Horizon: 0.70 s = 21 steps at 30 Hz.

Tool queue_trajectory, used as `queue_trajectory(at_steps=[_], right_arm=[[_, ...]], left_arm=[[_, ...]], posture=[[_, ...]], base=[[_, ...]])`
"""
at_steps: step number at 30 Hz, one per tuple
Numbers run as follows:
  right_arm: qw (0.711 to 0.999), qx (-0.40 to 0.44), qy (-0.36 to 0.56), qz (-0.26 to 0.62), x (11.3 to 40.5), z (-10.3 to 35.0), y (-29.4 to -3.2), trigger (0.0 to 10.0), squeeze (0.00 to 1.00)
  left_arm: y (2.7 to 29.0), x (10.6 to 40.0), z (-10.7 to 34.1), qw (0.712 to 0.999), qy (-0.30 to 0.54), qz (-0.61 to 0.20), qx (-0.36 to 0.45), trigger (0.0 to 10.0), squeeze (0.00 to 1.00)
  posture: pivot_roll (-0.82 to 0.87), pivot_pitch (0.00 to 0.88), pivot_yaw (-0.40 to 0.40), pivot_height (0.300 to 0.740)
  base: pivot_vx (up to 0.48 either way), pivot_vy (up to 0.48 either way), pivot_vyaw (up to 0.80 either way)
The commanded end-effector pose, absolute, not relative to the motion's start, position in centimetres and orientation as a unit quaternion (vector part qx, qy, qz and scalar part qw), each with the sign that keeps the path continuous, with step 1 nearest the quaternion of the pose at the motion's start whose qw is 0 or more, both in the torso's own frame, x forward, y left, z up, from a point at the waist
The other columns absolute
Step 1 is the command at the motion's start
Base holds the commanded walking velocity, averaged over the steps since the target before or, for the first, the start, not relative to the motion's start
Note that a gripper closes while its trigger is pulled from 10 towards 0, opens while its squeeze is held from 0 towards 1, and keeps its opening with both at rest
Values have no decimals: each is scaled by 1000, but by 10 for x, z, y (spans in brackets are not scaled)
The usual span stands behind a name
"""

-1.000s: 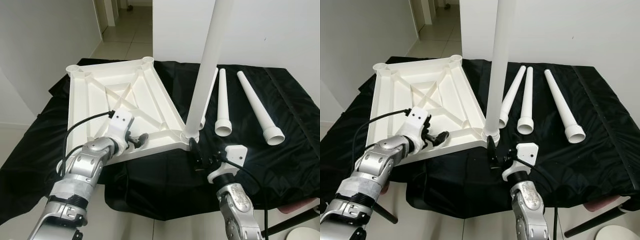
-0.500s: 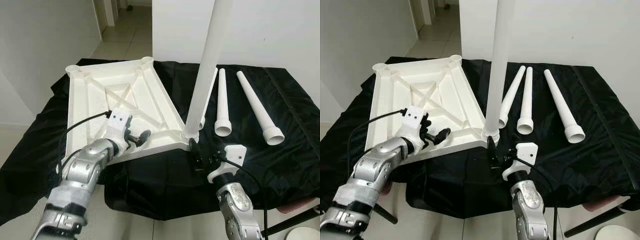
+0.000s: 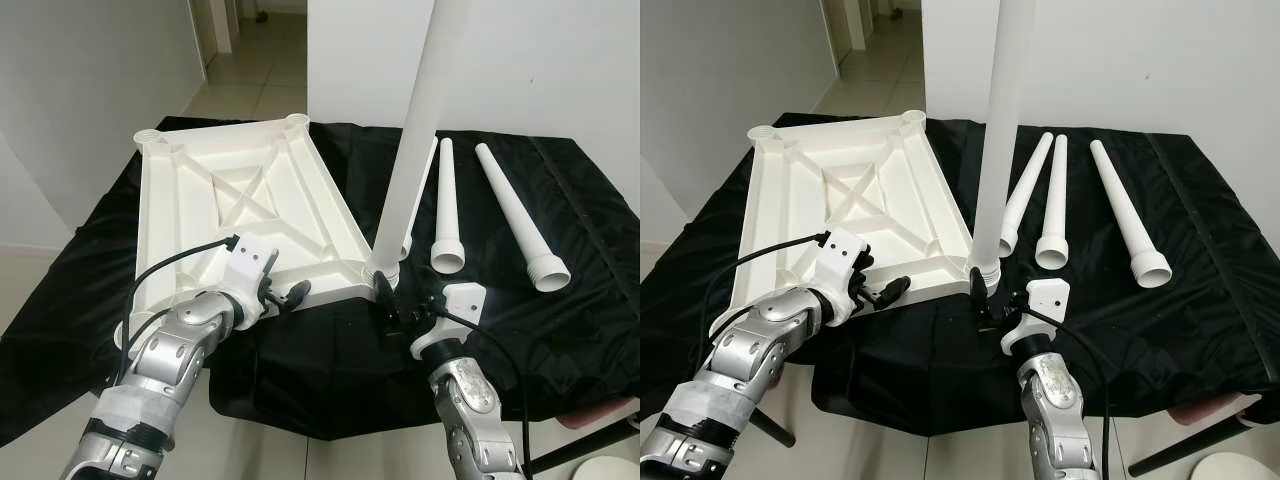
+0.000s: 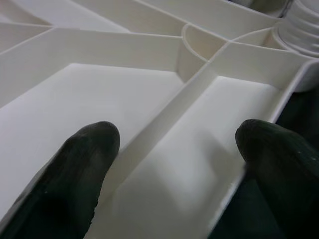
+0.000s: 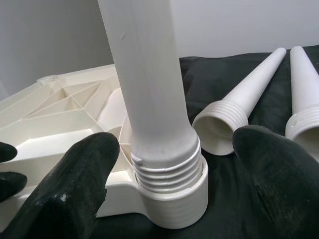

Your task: Building children table

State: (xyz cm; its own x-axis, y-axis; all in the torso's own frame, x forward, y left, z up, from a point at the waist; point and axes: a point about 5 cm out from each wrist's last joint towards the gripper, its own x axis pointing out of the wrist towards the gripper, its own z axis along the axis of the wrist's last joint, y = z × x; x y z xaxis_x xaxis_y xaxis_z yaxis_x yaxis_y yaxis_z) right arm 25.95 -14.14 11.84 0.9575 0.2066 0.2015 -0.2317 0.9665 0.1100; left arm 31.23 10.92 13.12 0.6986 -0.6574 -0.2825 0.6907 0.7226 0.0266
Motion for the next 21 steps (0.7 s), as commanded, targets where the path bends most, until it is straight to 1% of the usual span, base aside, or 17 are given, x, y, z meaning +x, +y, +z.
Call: queue_trajectory(at_steps=[1,2,5,11,13,15,17,19,20,21], right_arm=[[986,66,-98,117,261,119,-139,10000,0],[986,66,-98,117,261,119,-139,10000,0],[986,66,-97,119,260,118,-138,10000,0],[986,66,-96,119,259,117,-138,10000,0],[986,65,-96,119,259,117,-138,10000,0],[986,67,-95,117,257,116,-139,10000,0],[986,67,-95,117,257,116,-139,10000,0],[986,67,-94,116,257,115,-139,10000,0],[987,68,-92,115,256,114,-139,10000,0],[987,68,-92,115,256,114,-139,10000,0]], left_arm=[[116,315,118,915,172,-356,79,10000,0],[116,315,118,915,172,-356,79,10000,0],[126,321,113,926,196,-311,85,10000,0],[134,327,113,936,204,-278,79,10000,0],[135,328,113,935,203,-278,81,10000,0],[130,325,121,932,174,-311,63,10000,0],[130,325,121,932,174,-311,63,10000,0],[127,323,126,930,158,-327,54,10000,0],[125,321,131,927,137,-347,45,10000,0],[125,321,131,927,137,-347,45,10000,0]], posture=[[2,0,16,740],[2,0,16,740],[0,0,17,740],[0,0,17,740],[0,0,17,740],[-10,0,22,740],[-10,0,22,740],[-10,0,22,740],[-10,0,22,740],[-10,0,22,740]], base=[[0,0,0],[0,0,0],[0,0,0],[0,0,0],[0,0,0],[0,0,0],[0,0,0],[0,0,0],[0,0,0],[0,0,0]])
